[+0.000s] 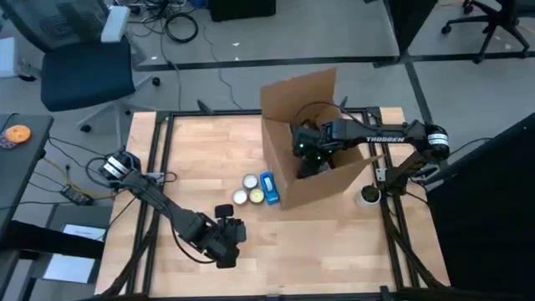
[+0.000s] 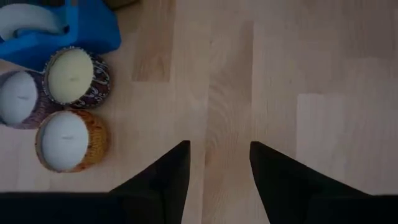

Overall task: Wrap mug
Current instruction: Put the wrapped purple mug into the brown cardboard box, then adjust the brown cardboard box on the table, then return to Home Position

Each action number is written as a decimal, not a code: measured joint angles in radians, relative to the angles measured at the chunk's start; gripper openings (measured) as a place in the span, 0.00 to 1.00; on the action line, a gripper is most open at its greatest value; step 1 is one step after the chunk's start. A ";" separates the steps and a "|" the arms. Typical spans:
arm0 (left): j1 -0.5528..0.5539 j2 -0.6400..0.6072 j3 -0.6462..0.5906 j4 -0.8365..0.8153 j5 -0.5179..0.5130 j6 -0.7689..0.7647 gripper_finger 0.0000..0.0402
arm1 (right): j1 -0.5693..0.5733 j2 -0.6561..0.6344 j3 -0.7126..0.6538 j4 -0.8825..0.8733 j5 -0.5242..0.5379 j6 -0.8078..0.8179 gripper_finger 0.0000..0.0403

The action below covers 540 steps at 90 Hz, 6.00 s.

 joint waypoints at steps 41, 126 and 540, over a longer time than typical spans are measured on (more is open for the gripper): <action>0.000 0.000 0.000 0.014 -0.001 0.000 0.38 | -0.002 -0.256 0.000 0.118 0.108 0.109 0.66; -0.032 0.000 0.134 -0.098 0.026 0.022 0.38 | 0.366 -0.341 0.004 1.175 -0.339 -0.054 0.56; -0.060 -0.006 -0.089 0.862 -0.187 0.441 0.00 | 1.025 -0.043 -0.018 0.402 0.589 0.104 0.00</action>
